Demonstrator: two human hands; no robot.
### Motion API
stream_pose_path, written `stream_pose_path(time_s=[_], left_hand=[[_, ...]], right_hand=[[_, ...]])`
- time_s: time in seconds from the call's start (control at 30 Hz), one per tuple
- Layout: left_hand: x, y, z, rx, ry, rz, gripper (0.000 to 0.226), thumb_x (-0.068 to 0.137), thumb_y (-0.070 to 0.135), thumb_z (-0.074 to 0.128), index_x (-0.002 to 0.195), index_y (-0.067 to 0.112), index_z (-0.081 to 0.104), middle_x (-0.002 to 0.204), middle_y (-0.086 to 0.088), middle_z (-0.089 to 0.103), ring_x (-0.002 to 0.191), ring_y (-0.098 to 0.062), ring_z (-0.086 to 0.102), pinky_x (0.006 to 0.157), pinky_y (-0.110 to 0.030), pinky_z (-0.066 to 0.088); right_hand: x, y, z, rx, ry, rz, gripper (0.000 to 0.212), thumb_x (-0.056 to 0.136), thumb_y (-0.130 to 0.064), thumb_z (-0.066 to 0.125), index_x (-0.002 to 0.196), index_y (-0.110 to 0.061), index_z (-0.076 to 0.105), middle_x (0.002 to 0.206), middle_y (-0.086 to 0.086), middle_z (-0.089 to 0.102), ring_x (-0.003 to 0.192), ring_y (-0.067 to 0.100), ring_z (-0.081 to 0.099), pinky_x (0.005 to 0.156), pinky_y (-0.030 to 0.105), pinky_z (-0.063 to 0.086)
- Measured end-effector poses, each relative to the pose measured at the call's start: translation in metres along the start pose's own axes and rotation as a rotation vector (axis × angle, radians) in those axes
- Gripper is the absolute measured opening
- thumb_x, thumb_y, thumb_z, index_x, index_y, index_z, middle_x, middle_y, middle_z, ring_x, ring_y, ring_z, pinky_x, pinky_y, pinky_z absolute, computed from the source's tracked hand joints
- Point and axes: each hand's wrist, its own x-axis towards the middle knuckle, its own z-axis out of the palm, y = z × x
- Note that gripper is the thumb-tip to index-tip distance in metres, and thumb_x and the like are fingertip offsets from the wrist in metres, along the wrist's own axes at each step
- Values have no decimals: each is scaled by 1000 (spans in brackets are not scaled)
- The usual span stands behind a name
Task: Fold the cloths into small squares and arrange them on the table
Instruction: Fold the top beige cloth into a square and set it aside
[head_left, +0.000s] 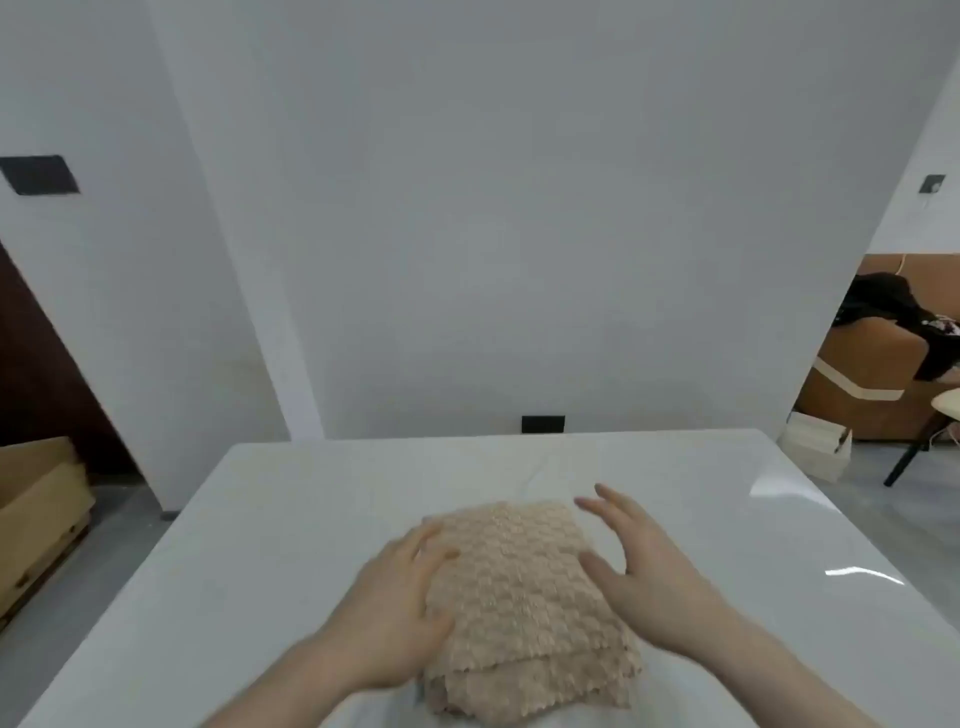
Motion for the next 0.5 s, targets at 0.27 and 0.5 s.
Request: stream_pose_path(time_s=[0.27,0.5], left_hand=[[20,-80,157,-24,-37,41,67,85,50,46,150,43,32,159,27,17,144,0,23,119,-22,23],[6,-103,235,-188,239,105,50,98,46,52,147,45,42,153,35,26,142,8,22,117,-14,14]], right_hand=[[8,91,140,-51,-55,27,54,97,-41,56,149,-44,38,163,-24,17,150,1,20,121,23,22],[-28,151,216,-134,104,-71,55,98,-45,53,151,-48,36,159,-30,23,149,-2,23,124,24,17]])
